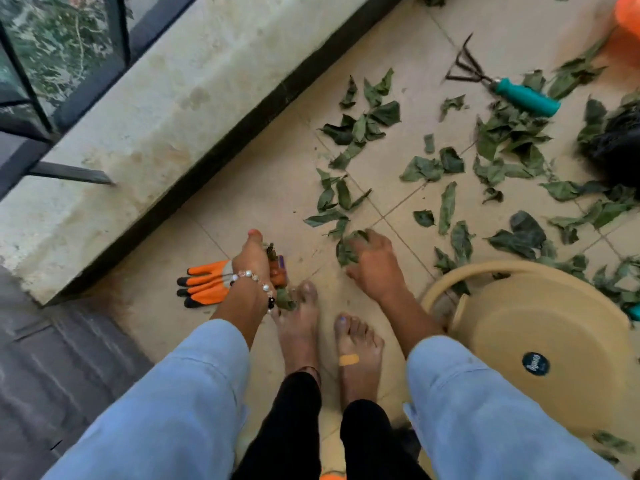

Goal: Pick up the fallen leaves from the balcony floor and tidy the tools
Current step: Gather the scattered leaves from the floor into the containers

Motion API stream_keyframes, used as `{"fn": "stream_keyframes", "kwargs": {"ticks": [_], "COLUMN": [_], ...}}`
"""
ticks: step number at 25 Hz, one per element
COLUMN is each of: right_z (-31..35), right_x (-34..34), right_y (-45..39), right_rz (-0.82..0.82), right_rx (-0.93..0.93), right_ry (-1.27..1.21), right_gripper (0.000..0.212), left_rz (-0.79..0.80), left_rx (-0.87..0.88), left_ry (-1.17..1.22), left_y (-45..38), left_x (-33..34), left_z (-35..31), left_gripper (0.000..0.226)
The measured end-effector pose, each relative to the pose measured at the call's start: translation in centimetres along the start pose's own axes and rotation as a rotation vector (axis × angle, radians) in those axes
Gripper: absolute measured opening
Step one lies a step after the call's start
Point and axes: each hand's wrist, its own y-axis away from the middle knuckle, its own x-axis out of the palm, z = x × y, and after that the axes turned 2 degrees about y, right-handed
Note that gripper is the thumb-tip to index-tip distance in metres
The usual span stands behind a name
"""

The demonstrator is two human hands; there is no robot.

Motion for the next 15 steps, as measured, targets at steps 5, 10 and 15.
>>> {"fn": "stream_keyframes", "kwargs": {"ticks": [5, 10, 15], "right_z": [2.4, 1.4, 9.8], "right_x": [4.8, -0.1, -3.7], "right_y": [-0.7, -3.0, 1.8], "right_rz": [-0.115, -0.189, -0.295], "right_rx": [-0.196, 0.059, 0.134], "right_ry": [0.346, -0.523, -1.106], "right_gripper": [0.046, 0.019, 0.023], "left_rz": [0.104, 0.188, 0.222], "left_rx": [-0.046, -0.11, -0.052], "left_ry": [0.044, 0.128, 0.142], "left_y": [-3.7, -3.7, -0.9], "left_x": [-0.2, 0.2, 3.3], "left_z": [0.3, 0.9, 1.6], "left_gripper": [0.037, 0.031, 0.044]}}
